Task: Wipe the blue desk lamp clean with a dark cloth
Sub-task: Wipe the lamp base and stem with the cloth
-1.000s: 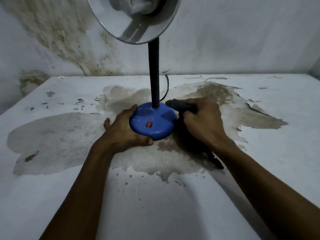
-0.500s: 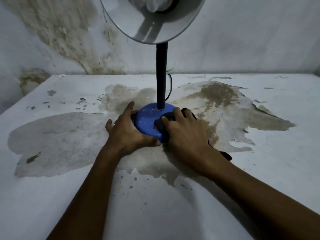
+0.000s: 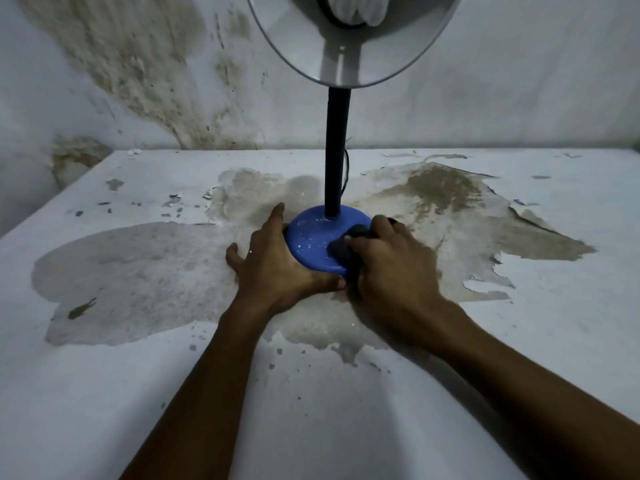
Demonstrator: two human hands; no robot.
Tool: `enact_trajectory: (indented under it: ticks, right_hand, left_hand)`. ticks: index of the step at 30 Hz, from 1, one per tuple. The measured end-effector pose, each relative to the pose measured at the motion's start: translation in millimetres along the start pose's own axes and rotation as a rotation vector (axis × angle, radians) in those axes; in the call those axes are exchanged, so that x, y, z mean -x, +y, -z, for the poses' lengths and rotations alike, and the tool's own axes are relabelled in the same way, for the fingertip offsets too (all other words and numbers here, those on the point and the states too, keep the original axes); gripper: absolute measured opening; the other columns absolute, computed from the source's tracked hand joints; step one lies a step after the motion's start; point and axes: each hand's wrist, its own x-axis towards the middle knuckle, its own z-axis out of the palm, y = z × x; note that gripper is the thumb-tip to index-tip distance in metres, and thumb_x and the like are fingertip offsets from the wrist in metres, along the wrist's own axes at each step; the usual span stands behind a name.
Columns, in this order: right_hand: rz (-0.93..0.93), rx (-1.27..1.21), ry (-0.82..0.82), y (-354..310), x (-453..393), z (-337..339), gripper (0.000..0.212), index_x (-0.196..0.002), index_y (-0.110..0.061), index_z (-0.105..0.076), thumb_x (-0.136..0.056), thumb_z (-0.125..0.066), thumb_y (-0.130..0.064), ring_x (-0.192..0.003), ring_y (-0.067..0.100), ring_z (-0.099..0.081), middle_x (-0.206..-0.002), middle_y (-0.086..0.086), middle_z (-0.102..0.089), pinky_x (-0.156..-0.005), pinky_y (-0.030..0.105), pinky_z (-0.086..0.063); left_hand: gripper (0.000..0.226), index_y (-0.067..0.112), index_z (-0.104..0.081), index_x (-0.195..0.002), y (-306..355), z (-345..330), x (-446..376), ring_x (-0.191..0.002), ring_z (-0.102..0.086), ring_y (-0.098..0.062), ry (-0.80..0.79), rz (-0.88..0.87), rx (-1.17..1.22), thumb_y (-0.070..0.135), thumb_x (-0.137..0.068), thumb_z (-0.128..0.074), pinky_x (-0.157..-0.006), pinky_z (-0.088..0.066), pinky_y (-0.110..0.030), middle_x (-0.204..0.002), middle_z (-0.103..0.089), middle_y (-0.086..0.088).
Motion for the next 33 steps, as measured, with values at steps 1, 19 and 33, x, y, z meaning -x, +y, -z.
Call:
enact_trajectory:
  ticks: [1, 19, 33]
  right_hand:
    - [0.054, -0.003, 0.024, -5.2, 8.7, -0.3, 0.027, -0.113, -0.032, -0.071, -0.091, -0.056, -0.032, -0.101, 0.029, -0.053, -0.103, 0.002, -0.055, -0.071, 0.038, -0.045]
    - [0.022, -0.279, -0.054, -11.5, 29.8, 20.9, 0.036, -0.105, -0.03, -0.077, -0.078, -0.056, -0.017, -0.076, 0.017, -0.065, -0.087, -0.007, -0.075, -0.066, 0.031, -0.05]
    - [0.046, -0.091, -0.084, -25.7, 30.9, 14.4, 0.013, -0.098, -0.026, -0.069, -0.091, -0.058, -0.023, -0.08, 0.02, -0.061, -0.084, -0.004, -0.065, -0.065, 0.033, -0.046]
  left_hand:
    - [0.141, 0.03, -0.012, -0.155, 0.0, -0.2, -0.5, -0.14, -0.038, -0.016, 0.002, 0.005, -0.006, 0.069, -0.04, -0.084, -0.118, -0.004, -0.056, -0.145, -0.05, 0.009]
    - [0.126, 0.028, -0.012, -0.156, 4.1, -1.1, 1.7, -0.138, -0.042, -0.021, 0.028, -0.042, -0.026, 0.061, -0.056, -0.08, -0.117, -0.006, -0.059, -0.141, -0.055, 0.005]
    - [0.121, 0.03, -0.019, -0.156, -4.2, 9.5, 6.2, -0.135, -0.047, -0.016, 0.001, -0.038, 0.109, 0.043, -0.06, -0.091, -0.12, -0.014, -0.054, -0.135, -0.062, 0.007]
